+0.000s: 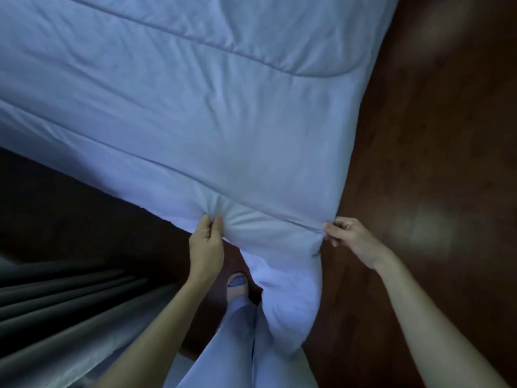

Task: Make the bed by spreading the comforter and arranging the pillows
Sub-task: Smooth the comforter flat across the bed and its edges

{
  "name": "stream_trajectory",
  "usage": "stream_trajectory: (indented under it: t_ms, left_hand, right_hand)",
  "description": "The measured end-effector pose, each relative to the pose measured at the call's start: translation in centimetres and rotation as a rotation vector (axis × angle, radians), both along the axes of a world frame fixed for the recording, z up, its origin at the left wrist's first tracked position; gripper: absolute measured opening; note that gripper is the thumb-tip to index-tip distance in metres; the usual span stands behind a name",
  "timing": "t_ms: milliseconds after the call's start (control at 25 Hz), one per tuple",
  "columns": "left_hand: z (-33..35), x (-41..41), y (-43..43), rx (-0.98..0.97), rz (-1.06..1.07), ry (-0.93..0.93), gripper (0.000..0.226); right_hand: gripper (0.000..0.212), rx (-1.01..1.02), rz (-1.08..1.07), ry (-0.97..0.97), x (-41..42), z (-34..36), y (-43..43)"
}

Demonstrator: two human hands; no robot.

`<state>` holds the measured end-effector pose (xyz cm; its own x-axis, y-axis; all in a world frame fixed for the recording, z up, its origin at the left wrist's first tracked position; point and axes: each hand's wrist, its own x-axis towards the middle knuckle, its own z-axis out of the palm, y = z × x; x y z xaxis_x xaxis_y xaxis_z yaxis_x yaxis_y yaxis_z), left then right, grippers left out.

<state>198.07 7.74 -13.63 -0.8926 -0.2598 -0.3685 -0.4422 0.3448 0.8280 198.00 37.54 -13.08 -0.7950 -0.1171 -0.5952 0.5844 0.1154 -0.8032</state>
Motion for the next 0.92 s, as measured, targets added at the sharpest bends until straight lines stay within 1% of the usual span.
stream_trajectory:
  t_ms: [80, 120, 160, 200, 240, 280, 320, 360, 400, 440, 480, 520, 560, 640, 680, 720, 760, 800, 840, 880, 920]
  left_hand:
    - [-1.2, -0.9, 0.0, -0.161, -0.050, -0.178, 0.035]
    - [-1.4, -1.4, 0.2, -0.221, -0.057, -0.260, 0.035]
    - [-1.5, -1.7, 0.5, -0.273, -0.034, -0.309, 0.033]
    - [-1.3, -1.8, 1.0, -0.335, 0.000, -0.317, 0.025]
    - [-1.1, -1.7, 1.6, -0.408, 0.049, -0.262, 0.017]
    - [-0.9, -1.7, 2.2, -0.476, 0.072, -0.156, 0.024]
    - [-0.7, -2.0, 2.8, -0.540, 0.010, -0.010, 0.042]
    - [-0.5, -2.9, 3.2, -0.601, -0.135, 0.111, 0.057]
    - [-0.6, -4.2, 3.3, -0.665, -0.302, 0.161, 0.064]
    - [-0.7, -5.8, 3.1, -0.719, -0.457, 0.163, 0.067]
    - [-1.1, -7.3, 2.6, -0.764, -0.580, 0.124, 0.066]
    - [-1.4, -8.5, 1.9, -0.789, -0.662, 0.090, 0.066]
    - [-1.9, -9.2, 1.1, -0.800, -0.705, 0.083, 0.065]
    - [-2.3, -9.4, 0.3, -0.821, -0.724, 0.118, 0.063]
    - [-2.2, -9.4, 0.2, -0.836, -0.725, 0.135, 0.063]
    - [-2.0, -9.3, 0.3, -0.853, -0.728, 0.138, 0.064]
    - [-1.7, -9.4, 0.4, -0.871, -0.730, 0.129, 0.065]
    - [-1.5, -9.7, 0.3, -0.876, -0.719, 0.119, 0.066]
    - [-1.2, -10.3, 0.2, -0.871, -0.690, 0.107, 0.067]
    - [-0.7, -10.9, 0.1, -0.861, -0.652, 0.086, 0.067]
    - [-0.4, -11.6, 0.1, -0.855, -0.621, 0.061, 0.067]
  right_hand:
    - [0.029, 0.272, 0.112, -0.017, 0.5, -3.1, -1.1]
    - [0.032, 0.372, 0.152, -0.052, 0.2, -4.6, -1.5]
    - [0.031, 0.451, 0.154, -0.106, -0.2, -5.6, -2.1]
    - [0.027, 0.541, 0.142, -0.168, -0.3, -6.0, -2.7]
    - [0.021, 0.667, 0.120, -0.217, -0.3, -5.7, -3.6]
    - [0.020, 0.804, 0.047, -0.207, -0.1, -5.2, -4.5]
    - [0.028, 0.905, -0.066, -0.115, 0.2, -4.8, -5.8]
    - [0.040, 0.940, -0.164, 0.061, 0.3, -4.5, -7.3]
    - [0.051, 0.925, -0.215, 0.261, 0.1, -3.7, -9.2]
    - [0.059, 0.881, -0.191, 0.390, -0.4, -3.2, -11.1]
    - [0.064, 0.820, -0.124, 0.422, -1.0, -3.5, -12.9]
    - [0.068, 0.743, -0.077, 0.352, -1.2, -3.8, -14.6]
    - [0.072, 0.645, -0.090, 0.239, -1.0, -4.7, -15.9]
    - [0.079, 0.443, -0.222, -0.007, 0.2, -6.8, -17.1]
    - [0.081, 0.379, -0.223, -0.122, 1.3, -8.0, -17.0]
    - [0.081, 0.336, -0.126, -0.237, 2.4, -8.4, -16.4]
    - [0.079, 0.335, 0.030, -0.340, 3.3, -8.3, -15.5]
    - [0.076, 0.374, 0.115, -0.388, 3.4, -7.7, -14.2]
    - [0.069, 0.508, 0.050, -0.347, 2.3, -6.6, -12.9]
    - [0.060, 0.626, -0.113, -0.266, 0.3, -4.9, -11.7]
    - [0.054, 0.703, -0.269, -0.156, -2.4, -3.0, -10.5]
